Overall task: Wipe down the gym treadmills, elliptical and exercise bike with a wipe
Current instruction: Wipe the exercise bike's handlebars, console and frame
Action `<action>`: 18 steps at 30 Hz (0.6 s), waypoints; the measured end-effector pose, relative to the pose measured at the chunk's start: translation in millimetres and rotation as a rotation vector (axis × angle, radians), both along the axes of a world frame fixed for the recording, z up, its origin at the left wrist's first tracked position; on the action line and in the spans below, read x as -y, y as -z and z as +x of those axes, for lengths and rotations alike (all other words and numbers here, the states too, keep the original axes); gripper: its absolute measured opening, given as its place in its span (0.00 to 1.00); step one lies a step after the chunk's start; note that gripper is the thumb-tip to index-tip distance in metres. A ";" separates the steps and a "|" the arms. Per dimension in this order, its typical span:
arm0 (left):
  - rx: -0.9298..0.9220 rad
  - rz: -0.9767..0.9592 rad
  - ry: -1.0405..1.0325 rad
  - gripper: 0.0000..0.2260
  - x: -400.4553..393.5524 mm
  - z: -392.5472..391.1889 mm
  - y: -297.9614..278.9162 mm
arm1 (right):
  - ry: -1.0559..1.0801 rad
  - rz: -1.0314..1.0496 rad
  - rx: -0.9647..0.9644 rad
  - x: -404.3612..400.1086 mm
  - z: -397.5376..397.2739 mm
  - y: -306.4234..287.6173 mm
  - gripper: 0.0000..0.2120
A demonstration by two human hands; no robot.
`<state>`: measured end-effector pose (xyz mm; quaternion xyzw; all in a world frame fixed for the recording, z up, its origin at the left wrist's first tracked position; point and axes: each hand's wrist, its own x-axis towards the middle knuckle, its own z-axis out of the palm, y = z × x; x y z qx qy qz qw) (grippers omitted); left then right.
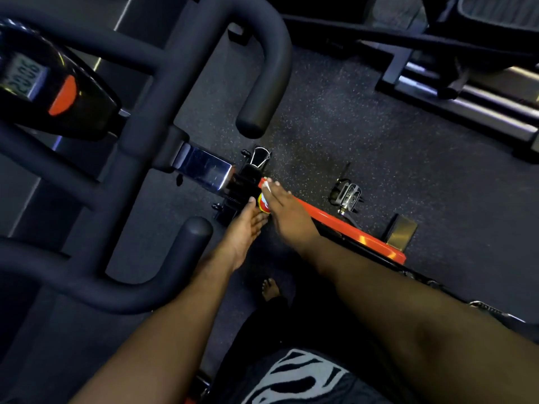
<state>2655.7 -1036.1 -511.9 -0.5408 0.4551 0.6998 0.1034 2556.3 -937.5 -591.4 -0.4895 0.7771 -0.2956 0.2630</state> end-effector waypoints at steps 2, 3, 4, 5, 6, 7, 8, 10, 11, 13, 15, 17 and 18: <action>-0.020 0.000 0.023 0.29 -0.5 1.4 0.3 | -0.045 0.069 -0.101 -11.3 2.9 3.4 0.37; -0.029 0.002 0.030 0.29 -0.5 2.6 -0.7 | -0.057 0.096 -0.123 -20.5 6.0 3.5 0.37; -0.042 -0.004 0.043 0.28 -1.2 3.2 -3.3 | -0.065 0.124 -0.140 -30.3 10.2 2.1 0.37; -0.051 -0.008 0.058 0.27 -1.7 3.8 -4.9 | -0.055 0.153 -0.124 -38.8 14.5 -0.3 0.38; -0.065 -0.013 0.083 0.26 -3.1 4.8 -8.8 | -0.034 0.181 -0.086 -46.2 18.4 -4.5 0.39; -0.078 -0.010 0.098 0.24 -5.0 5.4 -11.5 | 0.006 0.186 -0.031 -51.1 21.1 -10.6 0.40; -0.094 -0.003 0.113 0.23 -8.0 7.9 -12.4 | 0.050 0.191 0.016 -55.4 26.5 -15.4 0.41; -0.171 0.018 0.184 0.18 -17.8 18.3 -13.1 | 0.189 0.113 0.140 -64.4 43.1 -26.9 0.34; -0.211 0.031 0.236 0.16 -23.0 25.9 -12.4 | 0.254 0.046 0.185 -69.4 54.3 -33.3 0.29; -0.250 0.034 0.328 0.13 -33.5 37.3 -12.1 | 0.314 -0.028 0.190 -77.2 74.8 -40.2 0.31; -0.279 -0.001 0.436 0.11 -43.8 51.5 -17.1 | 0.390 -0.030 0.226 -88.0 99.6 -45.6 0.37; -0.315 -0.047 0.528 0.08 -51.9 63.7 -22.8 | 0.489 -0.046 0.242 -99.5 118.4 -52.4 0.39; -0.323 -0.057 0.551 0.07 -54.9 70.0 -24.0 | 0.541 -0.069 0.247 -105.6 127.7 -55.0 0.39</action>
